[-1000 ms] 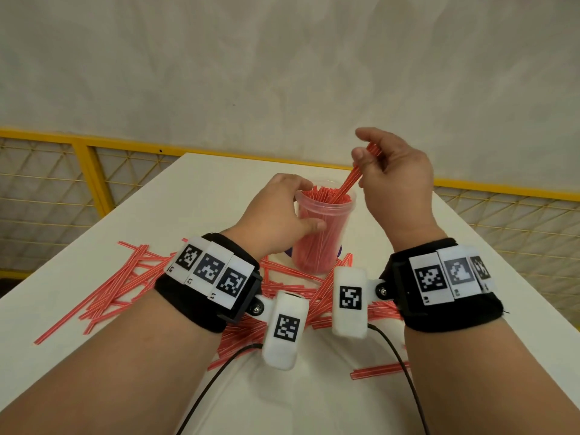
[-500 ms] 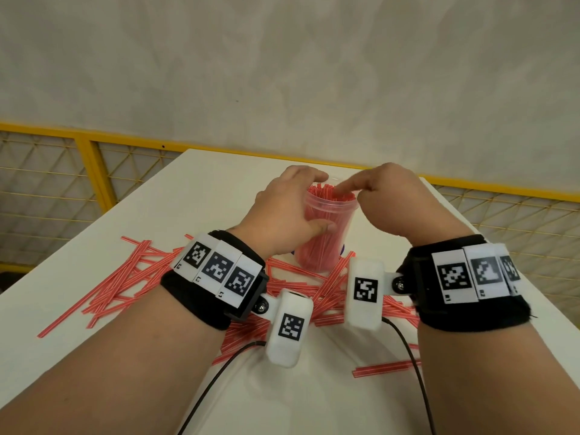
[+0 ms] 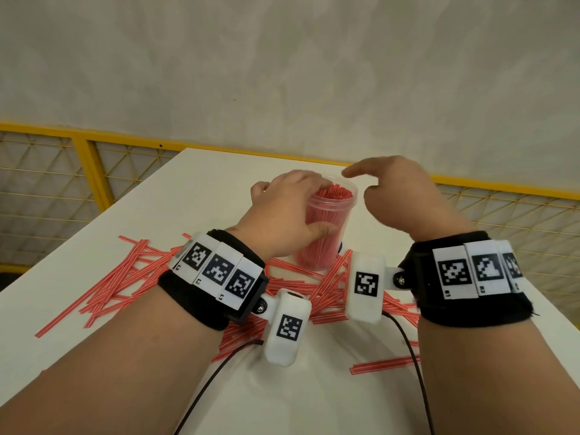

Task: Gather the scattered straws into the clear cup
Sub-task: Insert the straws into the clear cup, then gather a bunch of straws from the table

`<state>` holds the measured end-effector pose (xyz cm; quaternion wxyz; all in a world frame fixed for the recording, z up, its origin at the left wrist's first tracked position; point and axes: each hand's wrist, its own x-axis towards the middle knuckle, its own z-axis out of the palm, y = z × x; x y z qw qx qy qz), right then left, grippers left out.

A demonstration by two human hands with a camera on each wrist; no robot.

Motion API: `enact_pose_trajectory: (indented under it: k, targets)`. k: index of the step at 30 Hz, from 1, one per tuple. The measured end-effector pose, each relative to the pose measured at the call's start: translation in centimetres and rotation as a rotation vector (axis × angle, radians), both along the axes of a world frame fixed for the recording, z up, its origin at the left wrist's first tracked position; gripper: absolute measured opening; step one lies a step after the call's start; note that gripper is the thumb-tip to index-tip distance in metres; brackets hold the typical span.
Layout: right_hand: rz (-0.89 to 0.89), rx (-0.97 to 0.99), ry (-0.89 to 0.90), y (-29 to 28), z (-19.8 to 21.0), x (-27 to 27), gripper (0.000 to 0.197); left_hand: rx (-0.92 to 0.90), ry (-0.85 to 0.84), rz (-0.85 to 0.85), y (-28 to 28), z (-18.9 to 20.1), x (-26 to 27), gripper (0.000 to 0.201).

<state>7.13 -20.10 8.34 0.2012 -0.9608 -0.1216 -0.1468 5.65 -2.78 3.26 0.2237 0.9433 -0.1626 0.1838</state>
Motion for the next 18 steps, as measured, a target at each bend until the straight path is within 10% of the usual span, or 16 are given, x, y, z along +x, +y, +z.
enact_pose_trajectory:
  k: [9,18]
  targets:
    - [-0.127,-0.117,0.045,-5.1,-0.1,-1.6,0.029,-0.256,0.023,-0.178,-1.8,3.0,-3.0,0.015]
    - [-0.147,-0.545,0.513,-8.6,-4.2,-5.1,0.057,0.278,0.465,-0.454,-4.9,-1.7,-6.0,0.029]
